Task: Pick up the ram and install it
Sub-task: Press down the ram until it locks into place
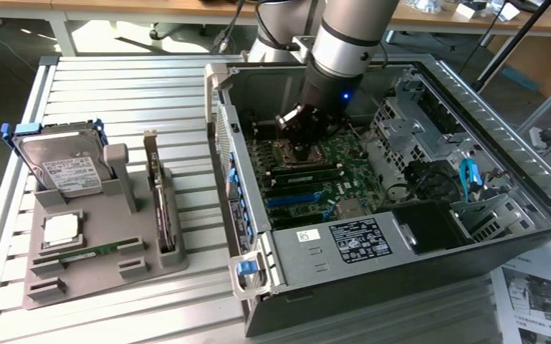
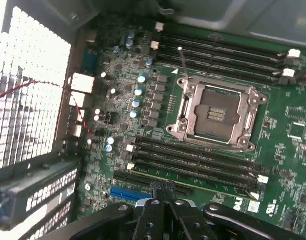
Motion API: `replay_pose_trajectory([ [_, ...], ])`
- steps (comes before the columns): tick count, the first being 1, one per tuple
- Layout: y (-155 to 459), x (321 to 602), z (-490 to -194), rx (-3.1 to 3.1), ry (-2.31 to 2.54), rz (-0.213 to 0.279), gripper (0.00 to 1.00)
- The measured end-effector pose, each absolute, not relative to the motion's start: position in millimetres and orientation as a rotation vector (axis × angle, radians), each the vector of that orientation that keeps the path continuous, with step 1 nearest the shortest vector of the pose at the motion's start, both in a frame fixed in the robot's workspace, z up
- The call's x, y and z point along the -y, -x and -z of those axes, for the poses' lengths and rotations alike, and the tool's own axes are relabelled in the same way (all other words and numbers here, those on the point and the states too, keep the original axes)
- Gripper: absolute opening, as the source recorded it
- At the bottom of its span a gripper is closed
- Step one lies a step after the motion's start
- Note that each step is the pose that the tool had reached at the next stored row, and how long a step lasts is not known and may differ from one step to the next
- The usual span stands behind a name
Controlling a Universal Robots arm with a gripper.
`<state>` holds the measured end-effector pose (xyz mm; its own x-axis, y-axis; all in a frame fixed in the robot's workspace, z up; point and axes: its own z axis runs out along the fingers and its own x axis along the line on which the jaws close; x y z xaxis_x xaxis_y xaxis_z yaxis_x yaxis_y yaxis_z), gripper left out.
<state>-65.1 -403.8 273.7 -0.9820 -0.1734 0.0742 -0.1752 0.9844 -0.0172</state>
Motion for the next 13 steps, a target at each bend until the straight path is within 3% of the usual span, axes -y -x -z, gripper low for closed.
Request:
replay_pose_trajectory([
  [13, 65.4, 403.8, -272.8, 3.114, -0.06, -0.03, 0.11],
])
